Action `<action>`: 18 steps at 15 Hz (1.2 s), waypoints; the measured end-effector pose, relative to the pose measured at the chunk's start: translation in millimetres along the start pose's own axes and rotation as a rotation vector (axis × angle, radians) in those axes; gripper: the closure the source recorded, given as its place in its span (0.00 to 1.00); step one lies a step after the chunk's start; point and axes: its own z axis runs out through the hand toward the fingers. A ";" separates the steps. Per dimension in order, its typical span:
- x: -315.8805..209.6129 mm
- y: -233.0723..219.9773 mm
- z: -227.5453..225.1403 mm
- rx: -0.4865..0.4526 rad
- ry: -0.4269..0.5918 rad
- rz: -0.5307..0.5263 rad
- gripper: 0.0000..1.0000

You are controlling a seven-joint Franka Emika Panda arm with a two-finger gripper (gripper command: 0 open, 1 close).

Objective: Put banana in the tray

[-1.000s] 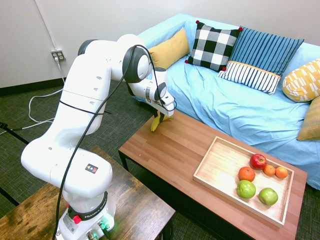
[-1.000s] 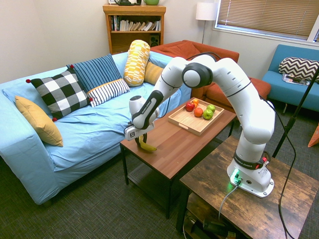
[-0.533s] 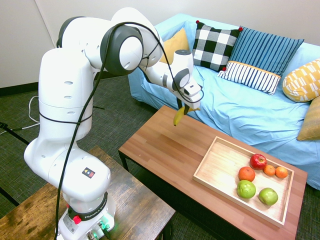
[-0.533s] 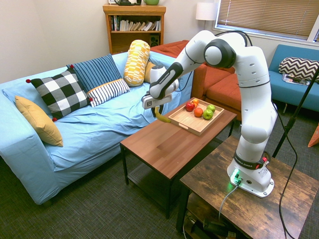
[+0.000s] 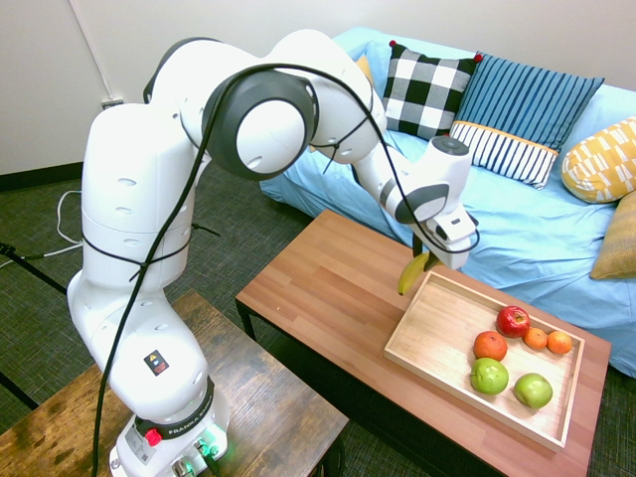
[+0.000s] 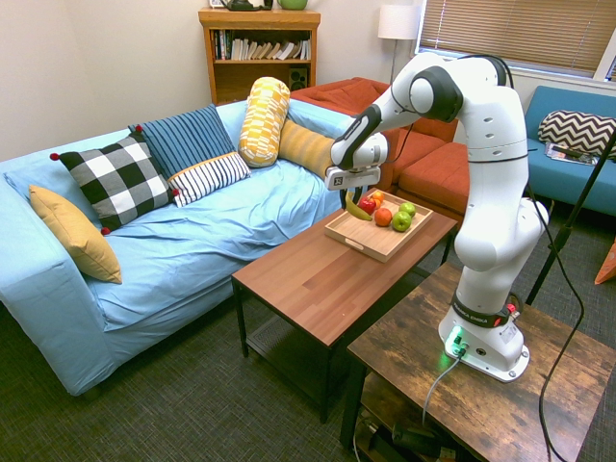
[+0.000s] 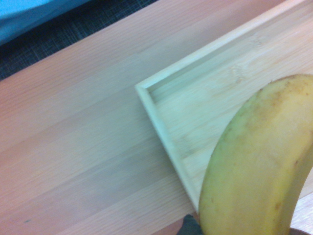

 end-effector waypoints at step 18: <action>79.6 6.2 152.0 -0.097 -0.044 0.114 0.00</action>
